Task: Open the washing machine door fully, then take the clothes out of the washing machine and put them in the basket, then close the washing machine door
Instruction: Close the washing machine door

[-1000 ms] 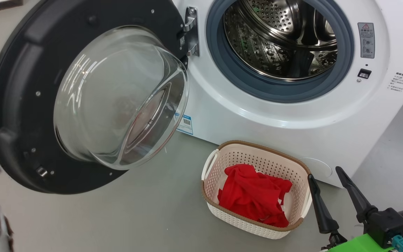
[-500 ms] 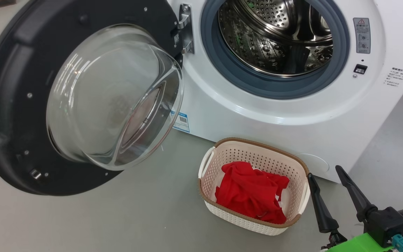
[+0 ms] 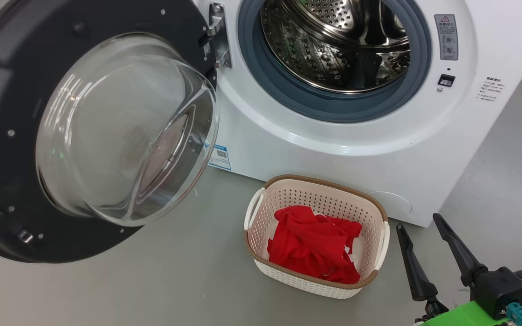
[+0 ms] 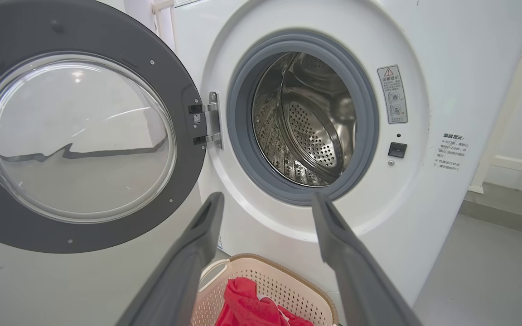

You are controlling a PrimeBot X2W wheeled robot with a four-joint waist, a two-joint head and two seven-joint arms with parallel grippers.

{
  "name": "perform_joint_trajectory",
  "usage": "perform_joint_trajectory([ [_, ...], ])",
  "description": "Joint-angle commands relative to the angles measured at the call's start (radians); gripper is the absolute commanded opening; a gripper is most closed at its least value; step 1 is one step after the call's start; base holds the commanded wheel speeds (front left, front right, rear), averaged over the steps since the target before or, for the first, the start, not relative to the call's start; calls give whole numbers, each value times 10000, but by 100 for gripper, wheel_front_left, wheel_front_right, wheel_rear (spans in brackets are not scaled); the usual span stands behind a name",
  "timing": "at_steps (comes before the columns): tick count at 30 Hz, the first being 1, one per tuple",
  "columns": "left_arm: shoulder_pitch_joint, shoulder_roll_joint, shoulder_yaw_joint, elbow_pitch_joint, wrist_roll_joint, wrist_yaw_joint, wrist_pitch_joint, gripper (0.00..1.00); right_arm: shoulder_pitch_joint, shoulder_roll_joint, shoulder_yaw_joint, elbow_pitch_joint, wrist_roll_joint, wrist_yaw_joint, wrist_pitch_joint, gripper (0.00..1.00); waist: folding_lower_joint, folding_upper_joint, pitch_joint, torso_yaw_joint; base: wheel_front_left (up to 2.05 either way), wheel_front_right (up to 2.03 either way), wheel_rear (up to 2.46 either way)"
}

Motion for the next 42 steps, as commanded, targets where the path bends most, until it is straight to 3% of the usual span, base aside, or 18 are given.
perform_joint_trajectory([
  [1,-336,630,89,-207,-11,-111,134,0,-275,-125,220,-299,-122,63,4,100,0,-1,28,-37,0,0,0],
  [9,-223,686,-318,-139,-53,-440,1112,0,-269,-125,143,-308,-105,63,-45,100,0,-1,102,-19,0,0,0],
  [21,198,416,-484,-508,-310,-598,1904,0,-320,-125,110,-152,-2,63,-219,100,0,-1,0,328,0,0,0],
  [42,1290,-899,-522,-1949,-1046,-582,2748,0,-269,-125,156,172,282,63,-489,100,0,-1,-401,395,0,0,0],
])
